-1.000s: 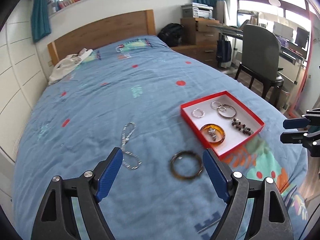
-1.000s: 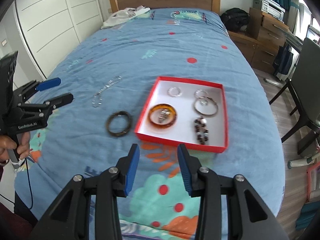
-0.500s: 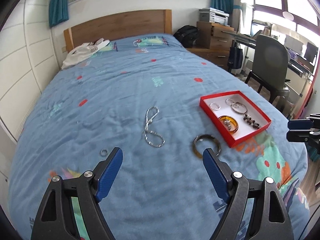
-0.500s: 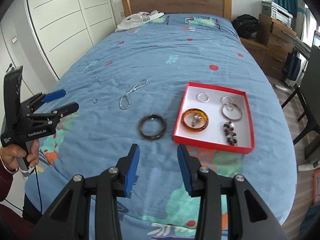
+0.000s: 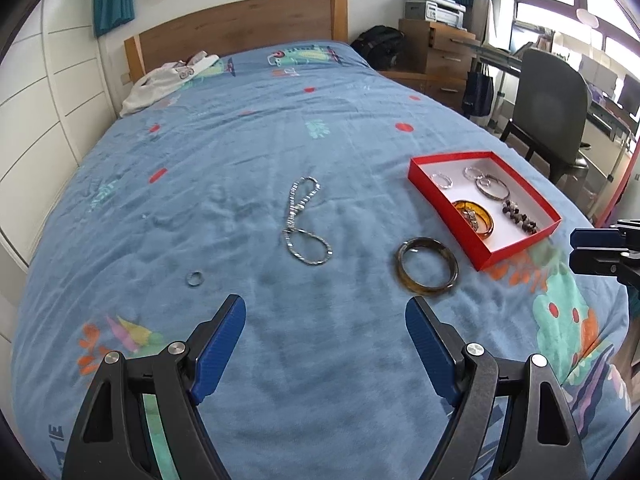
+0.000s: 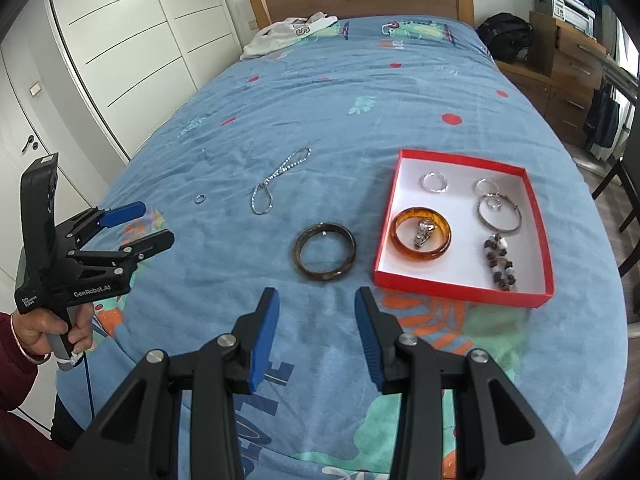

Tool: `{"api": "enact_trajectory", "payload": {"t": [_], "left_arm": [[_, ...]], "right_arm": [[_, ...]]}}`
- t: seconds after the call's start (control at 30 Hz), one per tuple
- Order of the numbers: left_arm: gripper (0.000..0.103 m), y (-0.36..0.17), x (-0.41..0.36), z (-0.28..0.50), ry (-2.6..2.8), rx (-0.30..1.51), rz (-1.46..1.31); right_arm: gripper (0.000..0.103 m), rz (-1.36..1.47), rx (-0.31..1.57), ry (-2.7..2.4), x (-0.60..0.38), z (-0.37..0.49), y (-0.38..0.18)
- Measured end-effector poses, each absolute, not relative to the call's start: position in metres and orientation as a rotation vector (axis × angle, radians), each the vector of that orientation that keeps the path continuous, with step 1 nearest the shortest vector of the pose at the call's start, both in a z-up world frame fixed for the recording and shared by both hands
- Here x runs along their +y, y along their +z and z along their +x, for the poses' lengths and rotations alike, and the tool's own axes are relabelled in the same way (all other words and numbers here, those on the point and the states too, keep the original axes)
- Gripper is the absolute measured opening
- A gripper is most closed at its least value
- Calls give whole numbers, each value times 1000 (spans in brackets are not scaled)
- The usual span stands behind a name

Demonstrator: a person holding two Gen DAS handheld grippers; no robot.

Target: Organize jewelry

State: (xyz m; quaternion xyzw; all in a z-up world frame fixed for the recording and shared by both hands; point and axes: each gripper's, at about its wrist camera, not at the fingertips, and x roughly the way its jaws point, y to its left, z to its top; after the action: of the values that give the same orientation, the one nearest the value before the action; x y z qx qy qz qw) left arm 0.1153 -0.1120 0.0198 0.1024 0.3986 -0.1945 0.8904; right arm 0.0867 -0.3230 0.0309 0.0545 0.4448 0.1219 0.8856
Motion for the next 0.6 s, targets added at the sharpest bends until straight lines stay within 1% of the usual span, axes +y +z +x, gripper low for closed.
{"api": "enact_trajectory", "payload": {"t": [0.23,0.6], "left_arm": [[80,0,-156,136,-440,861,248],[75,-43,-220,180,-467,935,289]], "right_arm": [[38,150,927,235,-349,88,20],[38,241,929,184,-411,86,-1]]}}
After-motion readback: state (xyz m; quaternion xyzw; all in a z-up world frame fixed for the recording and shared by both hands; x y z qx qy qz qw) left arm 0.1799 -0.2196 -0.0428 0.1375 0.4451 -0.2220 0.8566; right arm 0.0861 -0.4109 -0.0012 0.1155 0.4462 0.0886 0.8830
